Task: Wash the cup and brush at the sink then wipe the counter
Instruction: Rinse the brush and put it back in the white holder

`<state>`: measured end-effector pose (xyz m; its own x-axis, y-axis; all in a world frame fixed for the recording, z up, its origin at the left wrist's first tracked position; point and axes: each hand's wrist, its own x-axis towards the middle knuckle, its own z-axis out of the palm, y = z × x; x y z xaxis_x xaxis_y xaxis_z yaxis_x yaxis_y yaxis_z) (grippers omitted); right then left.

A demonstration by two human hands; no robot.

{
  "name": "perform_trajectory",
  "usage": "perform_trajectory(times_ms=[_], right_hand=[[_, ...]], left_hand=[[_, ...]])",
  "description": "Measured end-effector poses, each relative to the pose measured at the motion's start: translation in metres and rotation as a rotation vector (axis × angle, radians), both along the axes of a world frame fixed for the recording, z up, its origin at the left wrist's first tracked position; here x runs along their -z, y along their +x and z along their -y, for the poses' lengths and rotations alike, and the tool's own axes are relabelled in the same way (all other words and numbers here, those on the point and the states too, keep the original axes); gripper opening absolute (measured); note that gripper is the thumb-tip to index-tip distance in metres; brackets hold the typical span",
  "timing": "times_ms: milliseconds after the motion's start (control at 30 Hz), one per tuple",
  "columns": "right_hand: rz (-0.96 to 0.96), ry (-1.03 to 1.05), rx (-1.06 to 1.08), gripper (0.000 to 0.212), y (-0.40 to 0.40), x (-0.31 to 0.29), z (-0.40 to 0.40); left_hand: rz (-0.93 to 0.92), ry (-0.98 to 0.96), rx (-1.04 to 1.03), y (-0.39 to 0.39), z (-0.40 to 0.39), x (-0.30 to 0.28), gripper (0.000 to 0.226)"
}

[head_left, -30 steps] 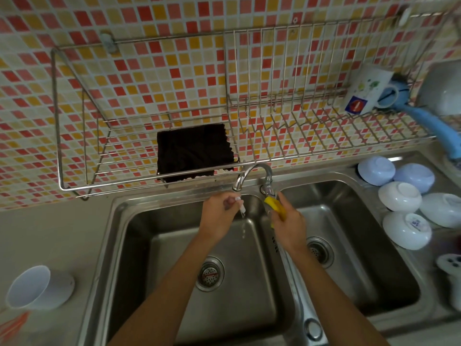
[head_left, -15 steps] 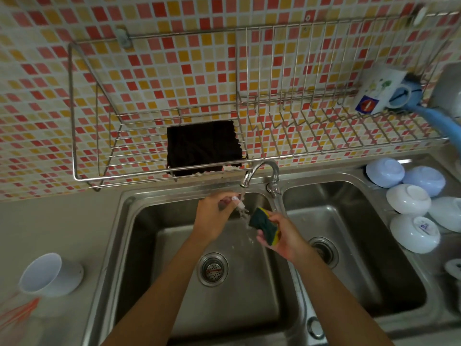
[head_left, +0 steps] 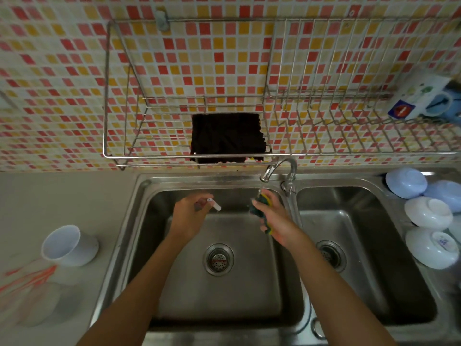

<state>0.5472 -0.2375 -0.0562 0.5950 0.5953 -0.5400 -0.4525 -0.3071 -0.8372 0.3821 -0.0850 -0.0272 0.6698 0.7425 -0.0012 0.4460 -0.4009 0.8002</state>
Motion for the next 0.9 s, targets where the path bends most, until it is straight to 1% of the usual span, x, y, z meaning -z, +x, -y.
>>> perform_trajectory(times_ms=[33, 100, 133, 233, 433, 500, 633, 733, 833, 900], right_hand=[[0.051, -0.022, -0.023, 0.035, 0.000, 0.000, 0.002], [0.117, -0.039, -0.079, 0.023, 0.000, 0.002, 0.008], [0.151, -0.050, -0.100, 0.022, -0.001, 0.002, 0.010], [0.250, -0.088, -0.126, 0.029, -0.004, 0.002, 0.016], [0.549, -0.192, -0.222, 0.041, -0.004, 0.007, 0.023], [0.617, -0.221, -0.230, 0.042, -0.003, 0.008, 0.023], [0.688, -0.264, -0.231, 0.043, -0.001, 0.015, 0.024], [0.703, -0.261, -0.169, 0.038, 0.010, 0.024, 0.024], [0.633, -0.227, -0.107, 0.027, 0.030, 0.030, 0.019], [0.611, -0.240, -0.084, 0.025, 0.045, 0.030, 0.015]], left_hand=[[0.005, -0.004, -0.001, 0.000, 0.001, 0.001, 0.024], [0.006, 0.002, 0.008, 0.000, 0.004, 0.002, 0.024], [0.009, 0.001, 0.013, 0.000, 0.006, 0.003, 0.023], [0.023, -0.005, 0.027, 0.004, 0.011, 0.004, 0.022], [0.023, -0.013, 0.043, 0.013, 0.020, 0.004, 0.020], [0.026, -0.003, 0.047, 0.014, 0.022, 0.004, 0.021], [0.043, 0.032, 0.058, 0.016, 0.023, 0.003, 0.021], [0.043, 0.019, 0.056, 0.017, 0.021, 0.004, 0.021], [0.038, 0.018, 0.050, 0.017, 0.020, 0.004, 0.020], [0.033, 0.019, 0.052, 0.017, 0.020, 0.003, 0.020]])
